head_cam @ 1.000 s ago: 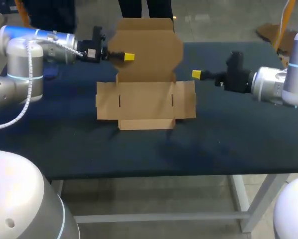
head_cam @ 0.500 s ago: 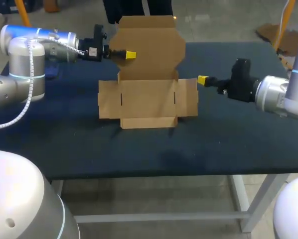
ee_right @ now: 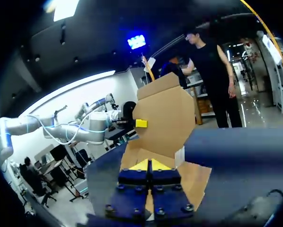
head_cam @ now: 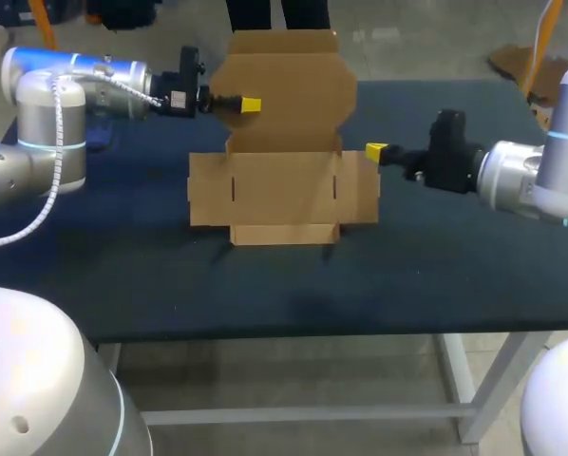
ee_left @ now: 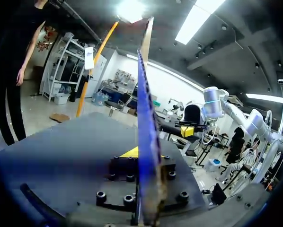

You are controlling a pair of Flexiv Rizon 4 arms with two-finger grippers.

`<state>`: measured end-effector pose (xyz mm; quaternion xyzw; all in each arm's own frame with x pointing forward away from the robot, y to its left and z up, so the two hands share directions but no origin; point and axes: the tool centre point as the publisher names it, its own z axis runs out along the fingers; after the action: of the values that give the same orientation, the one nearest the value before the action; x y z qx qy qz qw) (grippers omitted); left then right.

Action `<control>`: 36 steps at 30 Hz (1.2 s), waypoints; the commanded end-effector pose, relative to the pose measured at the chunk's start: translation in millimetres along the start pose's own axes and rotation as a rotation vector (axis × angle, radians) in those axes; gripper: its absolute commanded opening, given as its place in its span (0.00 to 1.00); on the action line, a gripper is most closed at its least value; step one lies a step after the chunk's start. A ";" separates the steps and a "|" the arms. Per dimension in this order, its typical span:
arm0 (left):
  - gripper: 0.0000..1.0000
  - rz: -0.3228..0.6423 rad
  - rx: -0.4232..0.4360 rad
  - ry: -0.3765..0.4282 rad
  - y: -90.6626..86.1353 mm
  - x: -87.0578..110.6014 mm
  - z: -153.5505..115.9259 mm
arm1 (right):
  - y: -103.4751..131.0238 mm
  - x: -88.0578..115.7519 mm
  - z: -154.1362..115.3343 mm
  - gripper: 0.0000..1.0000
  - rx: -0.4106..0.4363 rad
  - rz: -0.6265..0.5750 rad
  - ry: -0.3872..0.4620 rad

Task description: Assemble the packaging by folding the flat box into shape, placing the metal phone stand inside, and closing the box properly

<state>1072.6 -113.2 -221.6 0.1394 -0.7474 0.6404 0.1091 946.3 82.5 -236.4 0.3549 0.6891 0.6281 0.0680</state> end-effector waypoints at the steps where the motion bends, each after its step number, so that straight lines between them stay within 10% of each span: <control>1: 0.00 0.011 0.011 -0.021 -2.9 10.5 0.5 | -9.0 13.3 0.7 0.00 -0.015 -0.035 -0.047; 36: 0.00 0.073 0.007 -0.042 -15.3 43.7 21.6 | -111.3 42.6 -1.4 0.00 -0.020 -0.146 -0.156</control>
<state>1042.4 -139.3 -196.6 0.1236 -0.7518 0.6435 0.0734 871.2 102.8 -316.3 0.3499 0.7104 0.5898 0.1580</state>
